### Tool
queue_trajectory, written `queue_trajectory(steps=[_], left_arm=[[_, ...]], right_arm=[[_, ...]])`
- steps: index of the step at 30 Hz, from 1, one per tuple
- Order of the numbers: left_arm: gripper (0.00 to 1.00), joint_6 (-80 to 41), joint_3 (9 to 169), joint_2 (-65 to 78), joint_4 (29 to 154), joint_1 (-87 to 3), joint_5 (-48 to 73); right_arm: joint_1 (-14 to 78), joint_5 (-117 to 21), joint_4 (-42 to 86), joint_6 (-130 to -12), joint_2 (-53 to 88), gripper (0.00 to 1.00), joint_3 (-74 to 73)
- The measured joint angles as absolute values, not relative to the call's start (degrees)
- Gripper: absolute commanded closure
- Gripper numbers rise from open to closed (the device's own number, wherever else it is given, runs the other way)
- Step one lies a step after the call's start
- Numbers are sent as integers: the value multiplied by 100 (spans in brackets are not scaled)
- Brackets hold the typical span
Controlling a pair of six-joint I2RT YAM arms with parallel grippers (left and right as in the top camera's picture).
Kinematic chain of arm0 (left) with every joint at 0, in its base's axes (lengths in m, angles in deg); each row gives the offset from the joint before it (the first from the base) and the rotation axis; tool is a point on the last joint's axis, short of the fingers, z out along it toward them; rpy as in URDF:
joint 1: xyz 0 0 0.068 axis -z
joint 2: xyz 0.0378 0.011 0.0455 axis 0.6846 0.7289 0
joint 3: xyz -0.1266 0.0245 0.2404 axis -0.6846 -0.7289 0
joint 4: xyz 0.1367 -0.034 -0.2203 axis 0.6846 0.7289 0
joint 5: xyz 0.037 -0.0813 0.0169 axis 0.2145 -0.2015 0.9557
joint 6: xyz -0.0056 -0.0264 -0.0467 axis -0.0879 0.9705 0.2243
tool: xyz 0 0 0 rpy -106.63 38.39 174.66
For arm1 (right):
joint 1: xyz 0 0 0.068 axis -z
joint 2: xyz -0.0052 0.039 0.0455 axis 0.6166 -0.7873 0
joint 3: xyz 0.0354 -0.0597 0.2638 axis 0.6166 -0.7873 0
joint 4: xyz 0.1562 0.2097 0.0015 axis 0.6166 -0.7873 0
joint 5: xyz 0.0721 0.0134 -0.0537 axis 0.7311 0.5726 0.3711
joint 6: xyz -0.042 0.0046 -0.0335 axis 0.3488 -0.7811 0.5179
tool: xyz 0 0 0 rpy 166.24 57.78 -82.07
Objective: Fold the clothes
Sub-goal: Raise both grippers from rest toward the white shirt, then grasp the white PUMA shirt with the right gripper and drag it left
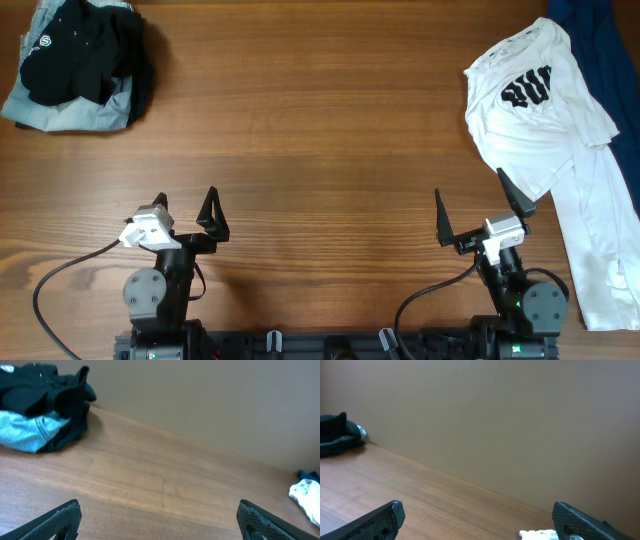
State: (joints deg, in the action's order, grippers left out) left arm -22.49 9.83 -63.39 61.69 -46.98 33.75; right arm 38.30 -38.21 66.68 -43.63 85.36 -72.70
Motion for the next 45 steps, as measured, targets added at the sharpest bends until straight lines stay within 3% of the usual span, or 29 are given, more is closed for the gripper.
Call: queue_trajectory(steps=[4,13,16,20,25,28,33,39,43,45], left_arm=[[0,-2466,1351,-5727,6447,-4698,3198],[0,-2861,4218,-2697,8259,-4698,3049],[0,-2885,5584,-1357,9266,-4700,2795],[0,-2901,7171,203,10630,-4704,2568],[0,-2901,7453,1228,10505,-4704,2535],[0,-2901,7453,1582,10291,-4704,2538],[0,-2901,7453,1652,9856,-4704,2535],[0,-2901,7453,1655,9815,-4704,2522],[0,-2901,7453,1655,9815,-4704,2522],[0,-2901,7453,1655,9817,-4704,2520]], right_arm=[[3830,-3861,6731,-4466,7850,0,-6842],[3821,-3201,6683,-4568,4975,0,-4813],[3821,-2676,5850,-4590,3749,0,-3828],[3821,-2110,3793,-4374,1891,0,-1847],[3821,-1773,4342,-4601,1192,0,-1555],[3810,-2693,4436,-4721,903,1,-1555],[3924,-5495,4648,-5493,-294,2,-1544],[4275,-6333,5232,-6164,-1726,3,-1544],[4300,-6400,5656,-6262,-2336,16,-1515],[4300,-6429,5723,-6350,-2570,46,-1482]])
